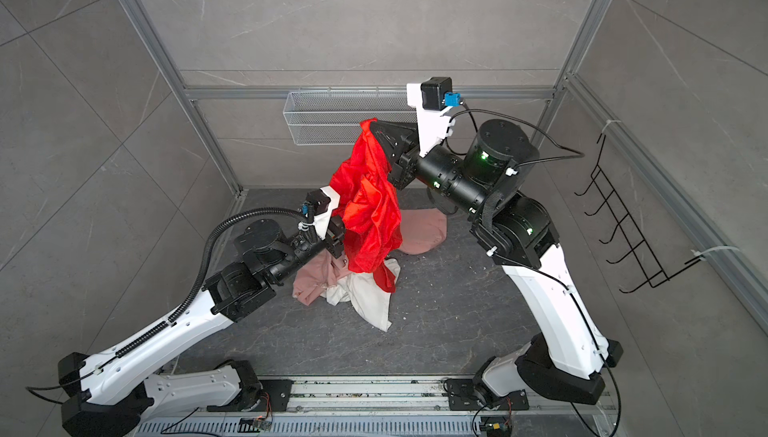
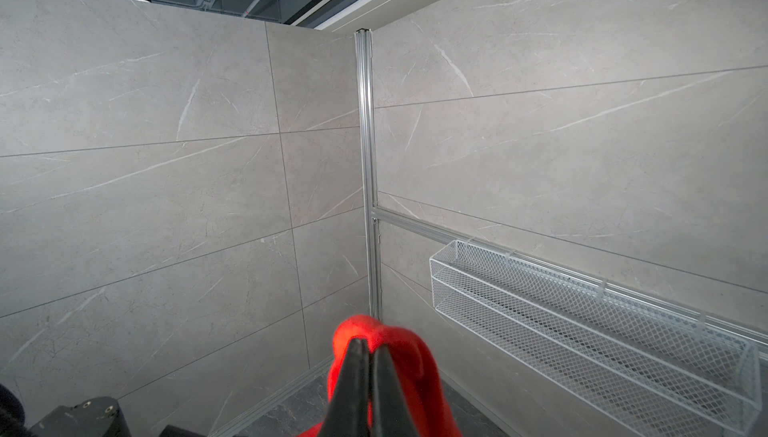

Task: Pick out a specific cloth from the pile
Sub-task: 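Grasp the lower red cloth with the left gripper while the right gripper holds it up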

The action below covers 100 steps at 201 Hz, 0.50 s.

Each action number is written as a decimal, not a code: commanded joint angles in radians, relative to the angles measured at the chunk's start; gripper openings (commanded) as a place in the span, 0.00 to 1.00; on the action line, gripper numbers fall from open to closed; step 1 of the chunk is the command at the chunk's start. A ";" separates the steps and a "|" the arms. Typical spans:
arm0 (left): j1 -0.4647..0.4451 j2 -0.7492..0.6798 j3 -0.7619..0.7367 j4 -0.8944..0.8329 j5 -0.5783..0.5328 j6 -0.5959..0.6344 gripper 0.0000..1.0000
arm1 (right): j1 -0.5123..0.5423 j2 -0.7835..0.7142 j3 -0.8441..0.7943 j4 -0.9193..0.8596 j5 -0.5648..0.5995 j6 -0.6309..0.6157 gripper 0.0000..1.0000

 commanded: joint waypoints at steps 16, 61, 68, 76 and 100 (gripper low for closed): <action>0.001 0.013 0.109 0.035 -0.040 0.079 0.00 | -0.005 -0.045 0.002 -0.017 0.031 -0.018 0.00; 0.007 0.037 0.202 0.003 -0.046 0.112 0.00 | -0.004 -0.088 -0.068 -0.011 0.058 -0.022 0.00; 0.007 0.040 0.215 -0.004 -0.045 0.114 0.00 | -0.004 -0.098 -0.088 -0.007 0.059 -0.016 0.00; 0.007 0.043 0.229 -0.014 -0.047 0.115 0.00 | -0.004 -0.108 -0.112 -0.001 0.061 -0.009 0.00; 0.007 0.036 0.243 -0.018 -0.046 0.108 0.00 | -0.004 -0.141 -0.195 0.006 0.073 0.015 0.00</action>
